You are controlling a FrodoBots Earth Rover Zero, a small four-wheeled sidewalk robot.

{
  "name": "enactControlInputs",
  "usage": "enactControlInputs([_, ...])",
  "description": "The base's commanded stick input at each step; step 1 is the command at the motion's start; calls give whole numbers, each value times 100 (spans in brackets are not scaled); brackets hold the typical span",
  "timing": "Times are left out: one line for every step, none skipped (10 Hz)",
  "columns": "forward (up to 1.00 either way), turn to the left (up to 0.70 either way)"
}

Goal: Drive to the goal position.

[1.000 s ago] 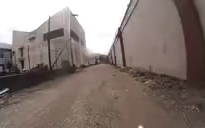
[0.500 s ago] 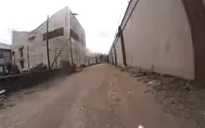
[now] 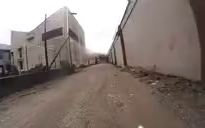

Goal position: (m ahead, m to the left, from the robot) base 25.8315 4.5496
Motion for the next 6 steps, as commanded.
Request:
enactControlInputs([30, 0])
enactControlInputs([30, 0])
enactControlInputs([30, 0])
enactControlInputs([30, 0])
enactControlInputs([30, 0])
enactControlInputs([30, 0])
